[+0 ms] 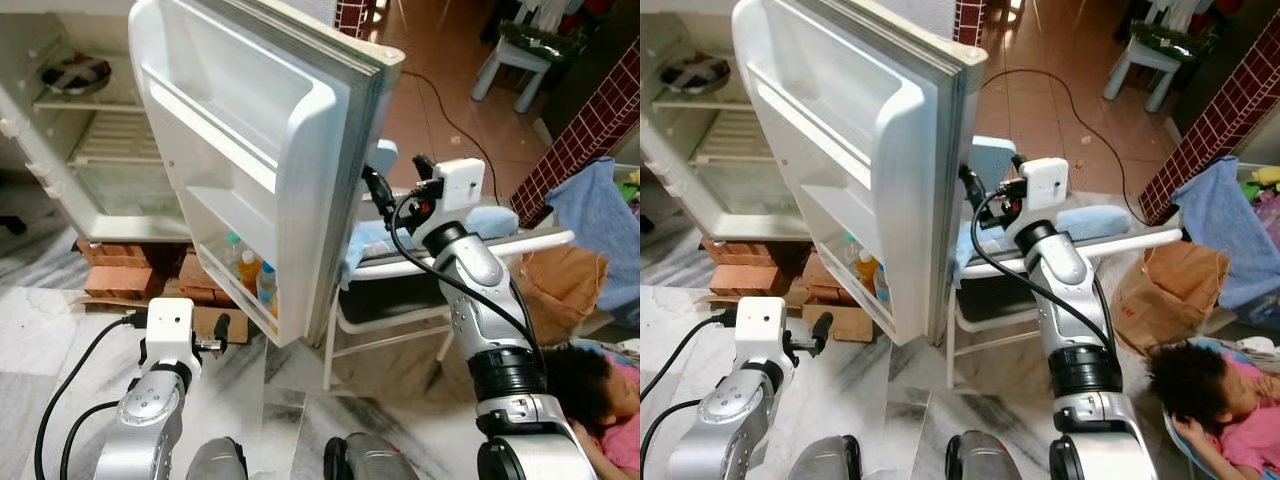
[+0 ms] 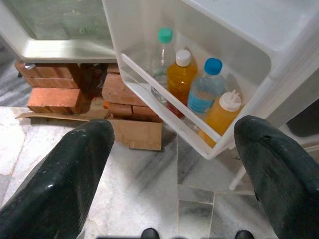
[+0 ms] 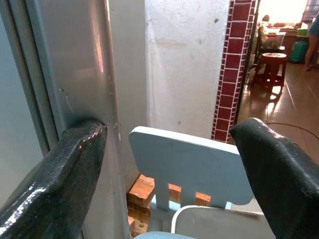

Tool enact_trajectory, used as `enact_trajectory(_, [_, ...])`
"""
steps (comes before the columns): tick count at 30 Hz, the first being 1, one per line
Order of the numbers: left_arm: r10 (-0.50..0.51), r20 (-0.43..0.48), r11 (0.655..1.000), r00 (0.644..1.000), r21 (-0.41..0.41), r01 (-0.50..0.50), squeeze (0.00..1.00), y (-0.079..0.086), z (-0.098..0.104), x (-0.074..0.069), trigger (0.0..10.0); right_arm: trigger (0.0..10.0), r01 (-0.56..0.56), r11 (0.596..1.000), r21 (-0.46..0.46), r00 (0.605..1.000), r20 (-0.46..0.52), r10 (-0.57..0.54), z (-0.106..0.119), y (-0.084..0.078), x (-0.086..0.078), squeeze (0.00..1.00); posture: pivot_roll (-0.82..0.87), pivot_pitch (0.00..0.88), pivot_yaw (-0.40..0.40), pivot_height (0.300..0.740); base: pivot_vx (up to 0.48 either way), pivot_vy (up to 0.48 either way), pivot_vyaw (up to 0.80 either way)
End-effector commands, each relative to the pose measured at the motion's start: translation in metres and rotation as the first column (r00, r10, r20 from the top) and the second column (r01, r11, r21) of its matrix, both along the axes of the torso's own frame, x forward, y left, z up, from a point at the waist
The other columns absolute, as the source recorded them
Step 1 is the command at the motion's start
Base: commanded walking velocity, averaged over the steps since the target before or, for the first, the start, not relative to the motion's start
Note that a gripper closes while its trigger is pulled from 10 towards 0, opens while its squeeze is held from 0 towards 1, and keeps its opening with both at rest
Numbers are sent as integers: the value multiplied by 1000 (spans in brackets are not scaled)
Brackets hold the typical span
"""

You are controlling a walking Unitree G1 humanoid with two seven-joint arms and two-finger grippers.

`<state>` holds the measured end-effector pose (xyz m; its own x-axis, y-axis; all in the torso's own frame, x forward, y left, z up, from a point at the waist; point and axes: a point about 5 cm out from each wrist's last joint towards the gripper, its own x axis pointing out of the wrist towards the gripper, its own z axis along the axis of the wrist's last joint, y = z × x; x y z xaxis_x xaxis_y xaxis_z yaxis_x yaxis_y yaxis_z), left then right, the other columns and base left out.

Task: Restocking fridge

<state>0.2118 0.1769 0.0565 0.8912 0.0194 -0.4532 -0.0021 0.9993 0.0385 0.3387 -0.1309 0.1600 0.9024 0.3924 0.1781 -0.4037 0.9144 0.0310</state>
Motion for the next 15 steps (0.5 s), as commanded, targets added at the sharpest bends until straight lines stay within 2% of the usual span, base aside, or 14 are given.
enact_trajectory(1, [2, 1, 1000, 1000, 3, -2, 0, 1, 2, -1, 10000, 10000, -37, 999, 26, 996, 88, 34, 25, 9, 5, 0, 95, 112, -78, 740, 0, 0, 0])
enact_trajectory(15, [2, 1, 1000, 1000, 3, -2, 0, 1, 2, -1, 10000, 10000, -37, 999, 26, 996, 88, 34, 25, 9, 5, 0, 95, 112, -78, 740, 0, 0, 0])
